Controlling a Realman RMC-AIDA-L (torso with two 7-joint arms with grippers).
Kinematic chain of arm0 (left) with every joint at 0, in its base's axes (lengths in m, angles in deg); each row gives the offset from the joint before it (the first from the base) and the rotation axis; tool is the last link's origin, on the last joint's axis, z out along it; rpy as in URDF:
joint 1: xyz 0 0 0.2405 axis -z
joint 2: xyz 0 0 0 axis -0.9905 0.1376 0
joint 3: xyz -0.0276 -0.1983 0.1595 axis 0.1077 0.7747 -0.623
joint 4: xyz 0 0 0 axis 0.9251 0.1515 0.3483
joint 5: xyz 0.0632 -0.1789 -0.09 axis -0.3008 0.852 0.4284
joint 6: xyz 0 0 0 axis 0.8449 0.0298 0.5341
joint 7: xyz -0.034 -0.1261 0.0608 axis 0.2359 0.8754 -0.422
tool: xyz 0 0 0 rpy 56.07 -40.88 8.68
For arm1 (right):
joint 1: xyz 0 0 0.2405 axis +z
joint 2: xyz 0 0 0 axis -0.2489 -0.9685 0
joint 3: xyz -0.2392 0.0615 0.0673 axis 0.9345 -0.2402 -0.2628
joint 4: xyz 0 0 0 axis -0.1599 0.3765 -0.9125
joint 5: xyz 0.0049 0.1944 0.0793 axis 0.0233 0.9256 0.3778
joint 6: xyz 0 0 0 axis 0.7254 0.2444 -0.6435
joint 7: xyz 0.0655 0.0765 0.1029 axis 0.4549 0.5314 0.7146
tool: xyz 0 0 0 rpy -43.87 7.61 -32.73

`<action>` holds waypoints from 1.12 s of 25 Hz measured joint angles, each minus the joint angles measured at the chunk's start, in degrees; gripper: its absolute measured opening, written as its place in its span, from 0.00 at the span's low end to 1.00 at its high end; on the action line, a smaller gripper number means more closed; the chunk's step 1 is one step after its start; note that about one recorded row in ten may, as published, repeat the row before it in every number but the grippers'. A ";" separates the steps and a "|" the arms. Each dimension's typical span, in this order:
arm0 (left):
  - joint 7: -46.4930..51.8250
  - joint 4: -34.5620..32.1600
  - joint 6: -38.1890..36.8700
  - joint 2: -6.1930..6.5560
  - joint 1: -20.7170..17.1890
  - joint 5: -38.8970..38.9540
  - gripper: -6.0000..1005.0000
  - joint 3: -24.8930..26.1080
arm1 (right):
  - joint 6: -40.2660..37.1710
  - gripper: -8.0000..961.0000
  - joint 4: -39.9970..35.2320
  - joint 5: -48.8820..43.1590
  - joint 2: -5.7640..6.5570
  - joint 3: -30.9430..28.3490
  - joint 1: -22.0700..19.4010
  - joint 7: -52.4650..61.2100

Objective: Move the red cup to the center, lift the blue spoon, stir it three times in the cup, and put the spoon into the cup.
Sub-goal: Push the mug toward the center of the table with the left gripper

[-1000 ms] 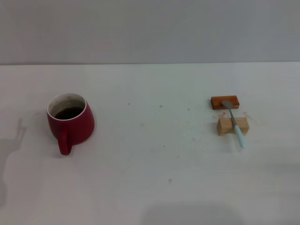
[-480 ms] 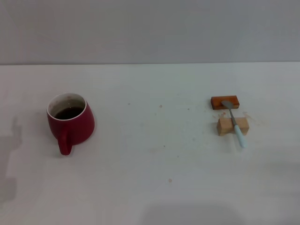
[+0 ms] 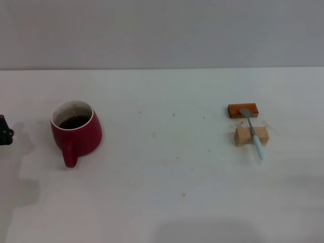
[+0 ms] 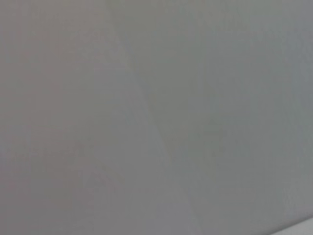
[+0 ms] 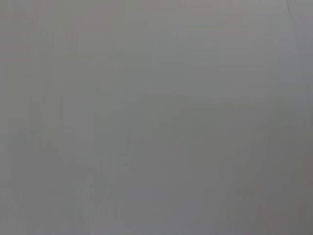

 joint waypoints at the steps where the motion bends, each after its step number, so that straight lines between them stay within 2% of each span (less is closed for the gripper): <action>1: -1.57 0.00 0.56 0.00 0.25 -0.03 0.18 -0.02 | 0.00 0.74 0.00 0.05 0.00 0.00 0.00 0.00; 3: -3.37 0.00 1.24 0.00 0.57 -0.07 0.08 -0.03 | 0.00 0.74 0.00 0.10 0.00 0.00 0.00 0.00; 7: -6.52 0.01 2.48 0.00 1.00 -0.22 0.02 -0.11 | -0.13 0.74 0.00 0.12 0.00 0.00 -0.01 0.01; 8: -10.58 0.02 4.43 0.05 1.66 -0.37 0.00 -0.22 | -0.21 0.74 0.00 0.12 0.00 0.00 -0.04 0.00; 16: -19.16 -0.62 7.52 0.09 3.17 -0.43 0.00 -2.97 | -0.53 0.74 0.00 0.12 0.00 0.00 -0.04 0.00; 28: -21.79 -2.45 8.13 0.25 4.88 -0.89 0.00 -5.65 | -1.24 0.74 0.00 0.12 0.00 0.00 -0.02 0.00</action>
